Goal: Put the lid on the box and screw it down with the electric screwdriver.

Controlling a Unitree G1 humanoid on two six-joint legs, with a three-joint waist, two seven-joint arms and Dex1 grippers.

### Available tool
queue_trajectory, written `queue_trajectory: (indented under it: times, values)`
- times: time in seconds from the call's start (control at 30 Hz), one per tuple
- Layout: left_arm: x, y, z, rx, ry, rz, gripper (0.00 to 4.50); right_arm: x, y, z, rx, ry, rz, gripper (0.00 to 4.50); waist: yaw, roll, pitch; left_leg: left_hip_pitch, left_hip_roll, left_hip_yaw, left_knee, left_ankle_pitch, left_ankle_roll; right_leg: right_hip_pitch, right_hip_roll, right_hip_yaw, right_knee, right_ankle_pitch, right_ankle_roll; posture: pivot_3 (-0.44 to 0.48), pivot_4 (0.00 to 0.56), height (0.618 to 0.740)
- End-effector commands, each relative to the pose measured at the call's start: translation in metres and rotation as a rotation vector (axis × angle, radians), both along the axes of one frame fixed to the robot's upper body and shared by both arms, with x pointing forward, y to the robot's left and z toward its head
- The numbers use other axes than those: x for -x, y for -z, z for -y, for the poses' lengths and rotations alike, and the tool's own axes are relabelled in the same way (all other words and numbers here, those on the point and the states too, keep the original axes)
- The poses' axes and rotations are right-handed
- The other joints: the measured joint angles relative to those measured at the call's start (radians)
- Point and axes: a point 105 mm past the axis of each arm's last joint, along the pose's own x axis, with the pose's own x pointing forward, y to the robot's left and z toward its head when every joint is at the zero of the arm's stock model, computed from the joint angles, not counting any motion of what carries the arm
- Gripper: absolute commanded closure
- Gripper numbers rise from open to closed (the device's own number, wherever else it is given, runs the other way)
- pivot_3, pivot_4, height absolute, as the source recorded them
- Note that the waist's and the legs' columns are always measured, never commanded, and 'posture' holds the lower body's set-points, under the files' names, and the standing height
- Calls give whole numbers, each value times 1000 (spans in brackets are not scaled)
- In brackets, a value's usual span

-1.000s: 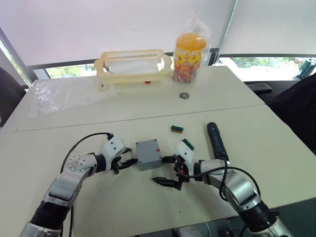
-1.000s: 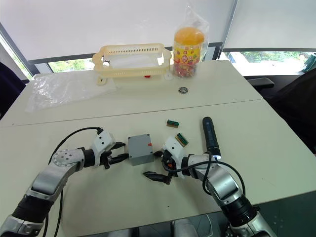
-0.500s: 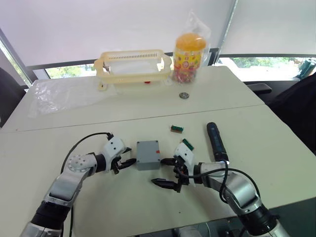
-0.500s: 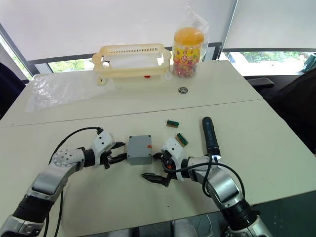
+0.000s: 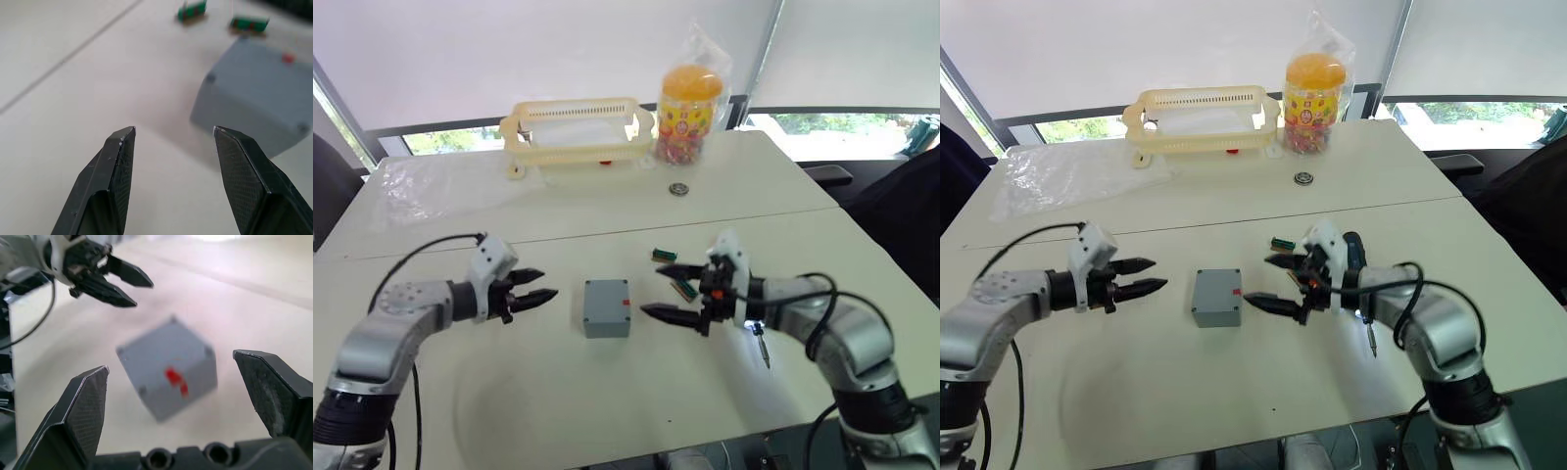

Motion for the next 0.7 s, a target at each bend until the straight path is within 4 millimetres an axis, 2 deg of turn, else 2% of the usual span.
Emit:
queue_trajectory:
  times: [0.03, 0.07, 0.17, 0.23, 0.33, 0.4, 0.43, 0.47, 0.7]
  values:
    - [14, -24, 16, 38, 70, 18, 1931, -30, -21, 15, -39, 100, 66, 35, -1, 0, 0, 0, 0, 0, 0, 0, 0, 0, 0, 0, 0, 0, 0, 0, 150, 740]
    - [15, -25, 19, 25, 79, 20, 1931, -43, -20, 19, -23, 144, 81, 35, -3, 0, 0, 0, 0, 0, 0, 0, 0, 0, 0, 0, 0, 0, 0, 0, 150, 740]
    - [17, -27, 28, 0, 98, 33, 1931, -79, 1, 24, 107, 214, 121, 35, -5, 0, 0, 1, 0, 1, 0, 0, 0, 0, 0, 0, 0, 0, 0, 0, 150, 740]
    - [19, -29, 33, -10, 113, 41, 1931, -97, 15, 23, 159, 227, 116, 35, -8, 0, 0, 1, 0, 1, -1, 0, 0, -1, 1, 0, 0, 0, 0, 0, 150, 740]
    - [22, -30, 38, -24, 128, 50, 1931, -113, 26, 20, 176, 219, 105, 35, -13, 0, 0, 0, 0, 1, -1, 0, 0, -1, 0, 1, 0, 0, 0, 0, 150, 740]
    - [25, -31, 41, -31, 136, 57, 1931, -119, 30, 16, 182, 209, 100, 35, -17, 0, 1, 0, 0, 1, -1, 0, 0, -1, 0, 1, 0, 0, 0, 0, 150, 740]
    - [27, -31, 42, -38, 139, 60, 1931, -122, 33, 14, 188, 199, 102, 546, -22, 0, 1, 0, 0, 1, -1, 0, 0, -1, 0, 1, 0, 0, 0, 0, 150, 740]
    - [29, -30, 43, -42, 140, 61, 1931, -125, 35, 12, 192, 193, 106, 855, -23, 0, 1, 0, 0, 1, -1, 0, 0, -1, 0, 1, 0, 0, 0, 0, 150, 740]
    - [34, -22, 41, -52, 116, 48, 1931, -134, 44, 5, 191, 192, 104, 855, -27, 0, 1, 0, 0, 1, -2, 0, 0, -1, 0, 1, 0, 0, 0, 0, 150, 740]
